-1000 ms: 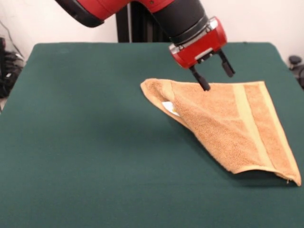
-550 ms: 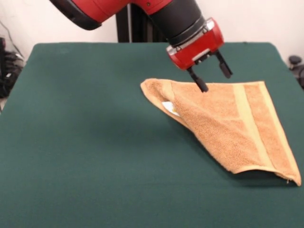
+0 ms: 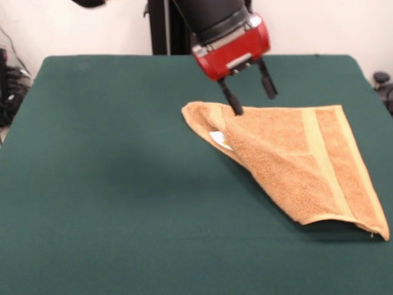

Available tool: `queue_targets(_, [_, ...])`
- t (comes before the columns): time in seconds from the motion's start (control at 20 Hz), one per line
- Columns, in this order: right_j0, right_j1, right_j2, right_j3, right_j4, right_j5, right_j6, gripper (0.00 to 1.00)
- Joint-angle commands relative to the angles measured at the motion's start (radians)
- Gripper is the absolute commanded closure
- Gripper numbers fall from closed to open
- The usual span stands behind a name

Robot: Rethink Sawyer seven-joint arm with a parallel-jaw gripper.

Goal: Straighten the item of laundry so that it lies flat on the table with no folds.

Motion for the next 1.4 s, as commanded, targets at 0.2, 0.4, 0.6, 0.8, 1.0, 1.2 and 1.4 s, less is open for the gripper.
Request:
queue_targets(0.2, [0.089,-0.179,-0.197,0.058,-0.084,-0.032,0.122,0.0])
queue_targets(0.4, [0.062,-0.095,-0.14,0.038,-0.07,-0.051,0.035,0.0])
queue_targets(0.6, [0.038,-0.025,-0.099,0.018,-0.066,-0.068,-0.02,0.0])
queue_targets(0.8, [0.058,-0.032,-0.129,0.011,-0.081,-0.085,0.009,0.0])
queue_targets(1.0, [0.067,-0.038,-0.155,0.025,-0.088,-0.122,0.046,0.0])
queue_targets(1.2, [0.055,0.006,-0.148,0.019,-0.092,-0.154,0.027,0.0])
queue_targets(1.4, [0.051,-0.008,-0.159,0.028,-0.083,-0.168,0.044,0.0])
